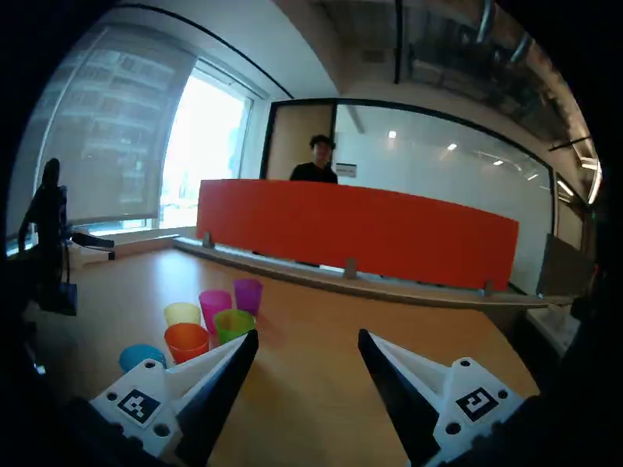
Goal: Pour water
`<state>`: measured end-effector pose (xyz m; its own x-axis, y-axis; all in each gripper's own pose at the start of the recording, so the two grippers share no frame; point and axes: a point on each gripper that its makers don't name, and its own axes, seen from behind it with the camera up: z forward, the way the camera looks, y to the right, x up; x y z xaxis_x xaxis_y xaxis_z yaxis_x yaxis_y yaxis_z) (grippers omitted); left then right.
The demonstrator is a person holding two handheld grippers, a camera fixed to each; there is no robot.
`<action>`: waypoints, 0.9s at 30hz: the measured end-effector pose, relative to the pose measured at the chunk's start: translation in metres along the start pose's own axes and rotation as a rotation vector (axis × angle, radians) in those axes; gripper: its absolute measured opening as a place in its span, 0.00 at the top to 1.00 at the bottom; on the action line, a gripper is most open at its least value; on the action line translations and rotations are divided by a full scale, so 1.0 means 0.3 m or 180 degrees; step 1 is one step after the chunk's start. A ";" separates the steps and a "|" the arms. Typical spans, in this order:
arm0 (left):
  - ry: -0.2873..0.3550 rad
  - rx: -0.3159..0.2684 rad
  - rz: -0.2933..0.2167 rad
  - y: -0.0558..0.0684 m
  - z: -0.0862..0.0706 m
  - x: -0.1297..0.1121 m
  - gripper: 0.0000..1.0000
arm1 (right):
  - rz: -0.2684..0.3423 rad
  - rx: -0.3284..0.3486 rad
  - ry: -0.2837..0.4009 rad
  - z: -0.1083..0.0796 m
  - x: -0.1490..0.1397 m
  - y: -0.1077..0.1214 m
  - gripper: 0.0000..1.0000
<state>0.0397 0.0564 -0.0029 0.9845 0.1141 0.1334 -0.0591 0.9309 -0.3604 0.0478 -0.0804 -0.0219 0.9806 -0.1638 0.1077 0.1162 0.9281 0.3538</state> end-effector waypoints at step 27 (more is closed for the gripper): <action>-0.0364 -0.0801 0.0150 0.153 -0.002 -0.047 0.09 | -0.0197 0.1024 -0.0549 -0.051 -0.089 -0.189 0.01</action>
<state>0.0231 0.0973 -0.0219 0.9557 0.2069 0.2091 -0.0475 0.8099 -0.5846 0.0174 -0.1235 -0.0590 0.9291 -0.2956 0.2221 0.0919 0.7665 0.6357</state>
